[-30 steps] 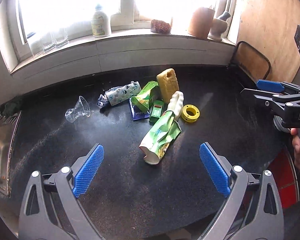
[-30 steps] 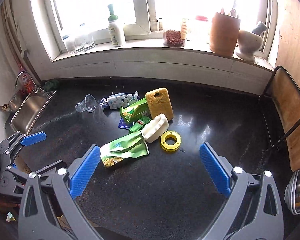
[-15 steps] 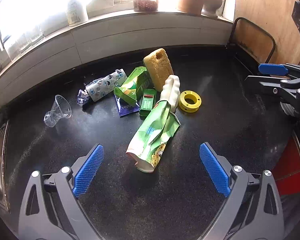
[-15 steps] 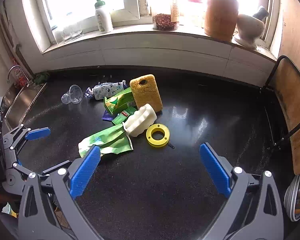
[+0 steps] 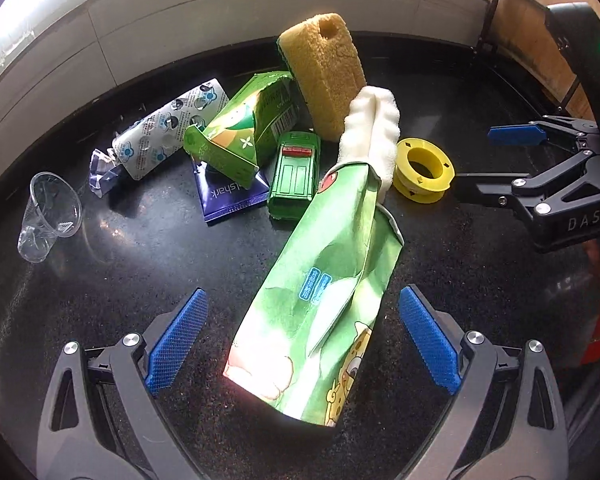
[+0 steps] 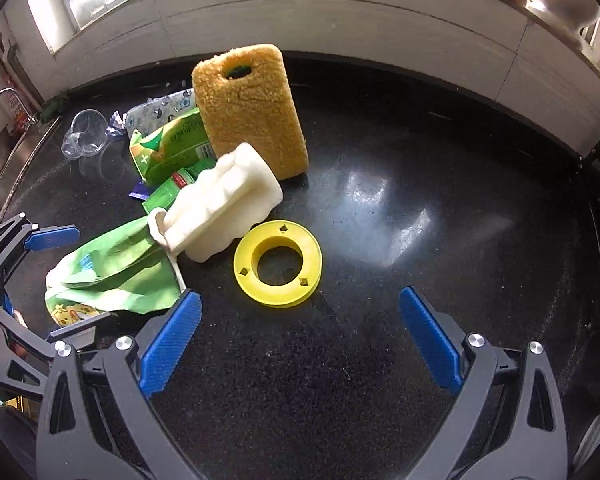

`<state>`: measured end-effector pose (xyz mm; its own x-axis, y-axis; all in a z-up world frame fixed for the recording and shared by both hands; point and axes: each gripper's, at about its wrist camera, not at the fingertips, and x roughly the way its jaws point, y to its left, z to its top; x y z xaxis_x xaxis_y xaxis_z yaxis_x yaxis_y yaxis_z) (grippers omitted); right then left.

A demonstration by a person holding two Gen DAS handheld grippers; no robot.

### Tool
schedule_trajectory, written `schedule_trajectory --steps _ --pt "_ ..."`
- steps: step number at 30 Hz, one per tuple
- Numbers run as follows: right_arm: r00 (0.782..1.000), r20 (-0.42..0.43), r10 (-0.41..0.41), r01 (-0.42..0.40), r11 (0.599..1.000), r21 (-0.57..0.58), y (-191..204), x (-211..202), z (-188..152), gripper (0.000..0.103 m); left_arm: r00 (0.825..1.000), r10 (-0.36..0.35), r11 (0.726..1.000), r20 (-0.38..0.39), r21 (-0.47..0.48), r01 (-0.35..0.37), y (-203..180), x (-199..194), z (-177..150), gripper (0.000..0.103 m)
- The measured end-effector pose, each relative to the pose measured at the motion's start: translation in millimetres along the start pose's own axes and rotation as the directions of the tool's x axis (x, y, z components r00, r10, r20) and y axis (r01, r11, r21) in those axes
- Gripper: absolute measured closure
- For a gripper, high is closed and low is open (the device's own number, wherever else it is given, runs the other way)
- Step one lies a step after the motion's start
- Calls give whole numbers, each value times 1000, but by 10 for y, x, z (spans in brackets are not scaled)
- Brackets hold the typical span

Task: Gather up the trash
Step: 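Grasp the green juice carton with the left gripper while the right grasps the yellow tape ring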

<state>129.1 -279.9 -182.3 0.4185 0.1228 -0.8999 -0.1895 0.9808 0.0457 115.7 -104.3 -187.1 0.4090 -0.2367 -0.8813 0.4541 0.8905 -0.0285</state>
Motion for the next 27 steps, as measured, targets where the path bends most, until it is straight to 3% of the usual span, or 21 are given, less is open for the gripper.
schedule_trajectory --steps 8,13,14,15,16,27 --pt "999 -41 -12 9 999 -54 66 351 61 8 999 -29 1000 -25 10 29 -17 238 61 11" --pt "1000 -22 -15 13 997 -78 113 408 114 17 999 -38 999 -22 1 38 26 291 77 29" --pt "1000 -14 -10 9 997 -82 126 392 122 26 999 -43 999 -20 2 43 2 283 79 32" --pt "1000 -8 -8 8 996 -88 145 376 159 44 998 -51 999 -22 4 51 -21 251 62 41" --pt "1000 -10 -18 17 996 -90 161 373 208 47 998 -59 998 -26 5 59 -27 238 68 55" --pt "999 35 -6 7 999 -47 161 -87 100 48 998 -47 997 40 -66 50 54 -244 62 59"
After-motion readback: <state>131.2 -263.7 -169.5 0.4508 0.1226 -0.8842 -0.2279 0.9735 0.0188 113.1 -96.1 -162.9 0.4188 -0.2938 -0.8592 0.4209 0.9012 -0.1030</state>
